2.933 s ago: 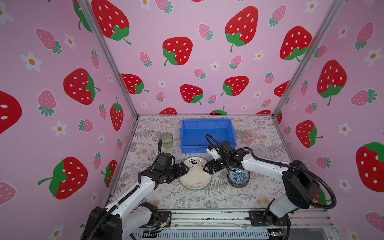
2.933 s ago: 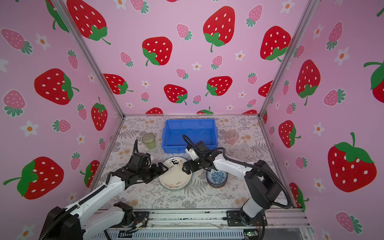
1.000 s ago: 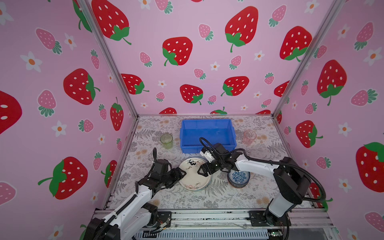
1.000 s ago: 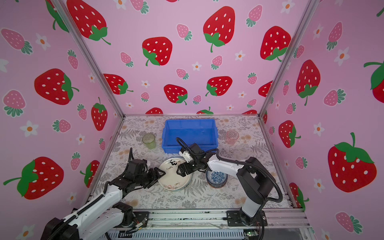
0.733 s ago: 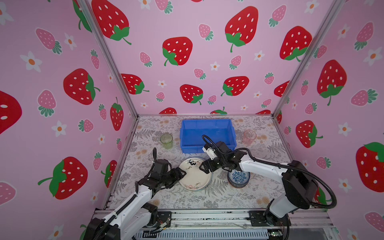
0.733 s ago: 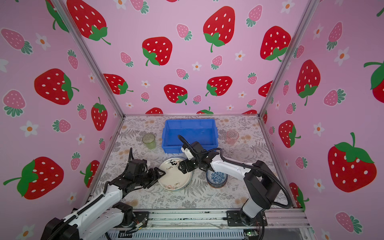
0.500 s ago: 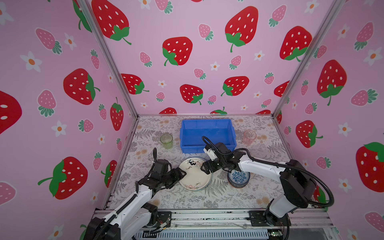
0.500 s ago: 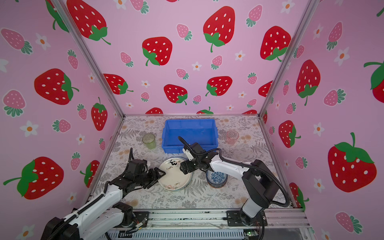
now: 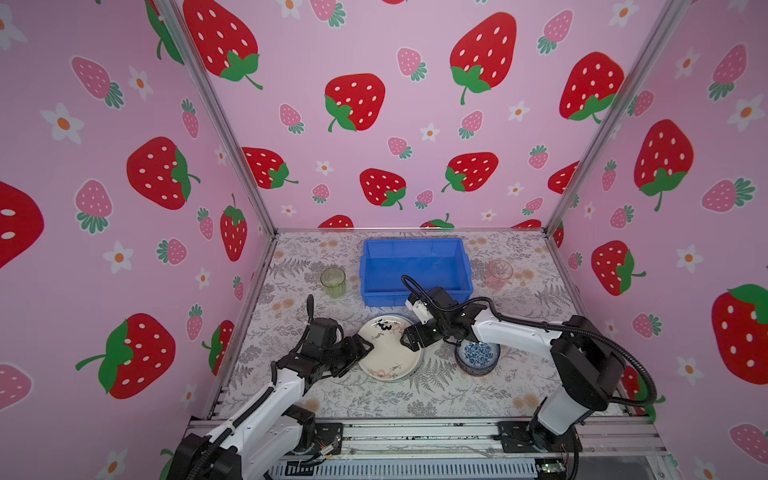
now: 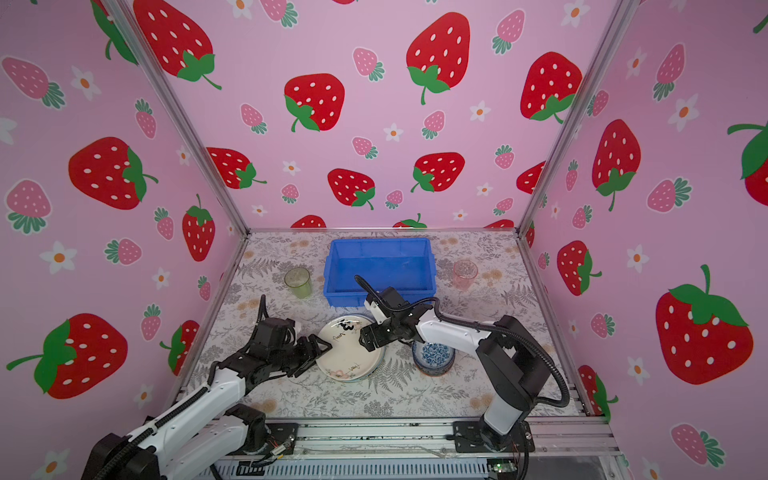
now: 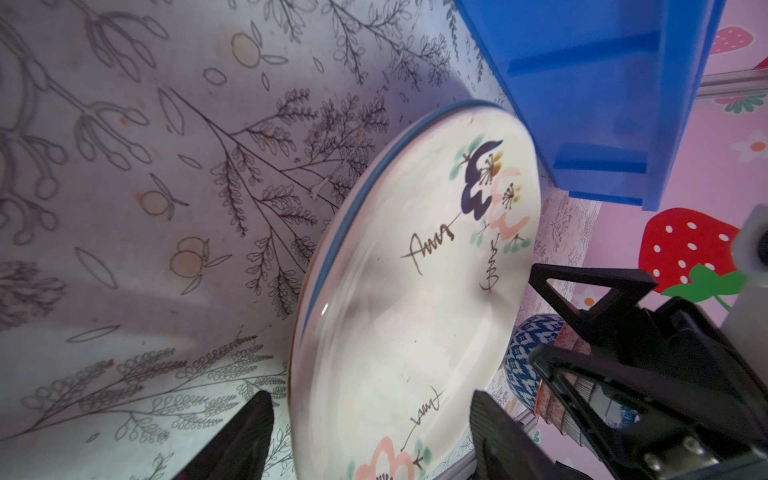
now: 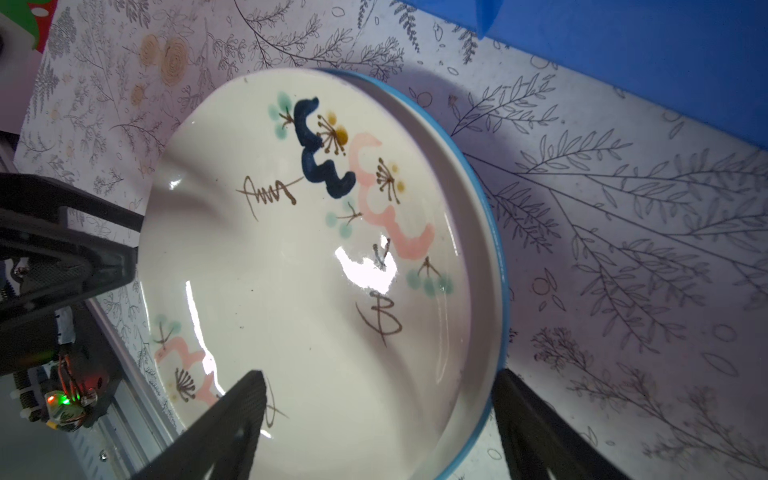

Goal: Place the mixed dishes into the plastic bin
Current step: 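Pinch the flower-painted top plate rim with the right gripper while the left gripper braces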

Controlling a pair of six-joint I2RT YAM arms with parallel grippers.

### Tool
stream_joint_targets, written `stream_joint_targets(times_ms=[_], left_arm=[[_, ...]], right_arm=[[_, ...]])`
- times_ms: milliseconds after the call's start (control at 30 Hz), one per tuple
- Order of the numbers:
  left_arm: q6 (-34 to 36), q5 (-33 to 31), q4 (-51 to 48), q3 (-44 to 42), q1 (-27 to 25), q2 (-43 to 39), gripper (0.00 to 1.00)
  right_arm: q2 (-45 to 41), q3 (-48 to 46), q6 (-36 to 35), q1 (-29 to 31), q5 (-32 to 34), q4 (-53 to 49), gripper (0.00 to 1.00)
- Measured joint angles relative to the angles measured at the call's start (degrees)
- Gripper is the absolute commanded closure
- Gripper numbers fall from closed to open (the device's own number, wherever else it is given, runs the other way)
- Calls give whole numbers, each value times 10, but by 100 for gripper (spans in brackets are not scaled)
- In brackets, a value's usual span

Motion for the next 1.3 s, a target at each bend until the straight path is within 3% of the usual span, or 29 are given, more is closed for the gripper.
stream_joint_targets(times_ms=[767,1133,1300], left_arm=[[-1,5,-1,12,0,-2,23],[-7,3,-19,12,3,-13,30],[-10,3,-25,12,4,-17,39]], right_arm=[[25,0,14,7,-39,22,12],[35,-1,27,7,-61,41,12],[37,-1,29,7,-64,44,12]])
